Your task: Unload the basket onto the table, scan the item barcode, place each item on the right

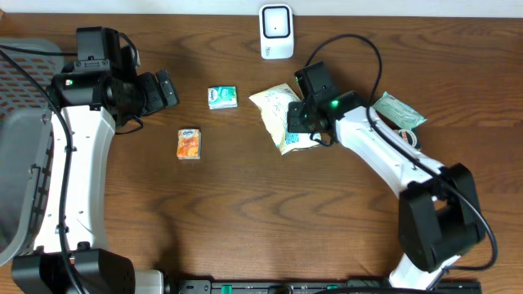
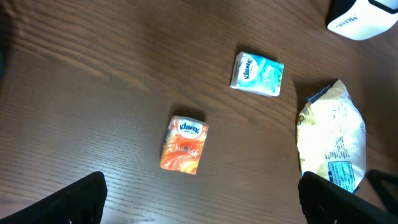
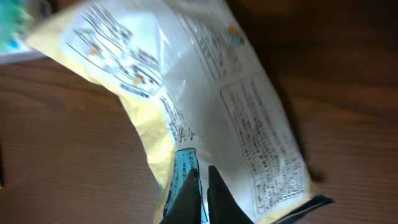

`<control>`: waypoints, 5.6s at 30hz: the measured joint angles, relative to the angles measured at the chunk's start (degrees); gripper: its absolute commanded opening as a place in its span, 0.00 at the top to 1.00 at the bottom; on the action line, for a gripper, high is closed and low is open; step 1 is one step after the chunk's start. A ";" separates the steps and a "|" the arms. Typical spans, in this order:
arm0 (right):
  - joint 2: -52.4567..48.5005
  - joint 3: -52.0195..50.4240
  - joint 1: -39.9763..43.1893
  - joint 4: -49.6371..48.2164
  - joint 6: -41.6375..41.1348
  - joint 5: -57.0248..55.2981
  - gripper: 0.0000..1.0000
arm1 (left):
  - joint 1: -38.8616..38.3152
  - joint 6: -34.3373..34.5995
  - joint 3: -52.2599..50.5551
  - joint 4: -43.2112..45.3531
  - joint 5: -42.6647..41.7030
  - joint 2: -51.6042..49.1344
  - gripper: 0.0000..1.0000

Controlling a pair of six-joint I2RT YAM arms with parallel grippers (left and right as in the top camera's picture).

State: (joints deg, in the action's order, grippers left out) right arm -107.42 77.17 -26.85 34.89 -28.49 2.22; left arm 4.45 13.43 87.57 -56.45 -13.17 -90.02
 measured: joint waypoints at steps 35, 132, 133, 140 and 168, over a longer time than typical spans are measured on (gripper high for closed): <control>-1.97 1.86 -5.64 7.41 4.87 14.10 0.85 | 0.00 0.00 0.00 0.00 0.00 0.00 0.02; -19.06 21.66 19.85 12.13 22.08 30.12 0.26 | 0.00 0.00 0.00 0.00 0.00 0.00 0.02; -19.10 21.66 19.69 11.19 20.11 29.81 0.27 | 0.00 0.00 0.00 0.00 0.00 0.00 0.02; -21.64 21.66 18.43 10.16 13.05 30.14 0.27 | 0.00 0.00 0.00 0.00 0.00 0.00 0.02; -23.15 21.42 20.63 13.73 27.89 44.59 0.99 | 0.00 0.00 0.00 0.02 0.00 0.00 0.02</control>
State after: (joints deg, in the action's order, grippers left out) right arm -130.56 98.59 -6.22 48.62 -0.60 46.81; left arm 4.45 13.43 87.57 -56.42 -13.17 -90.02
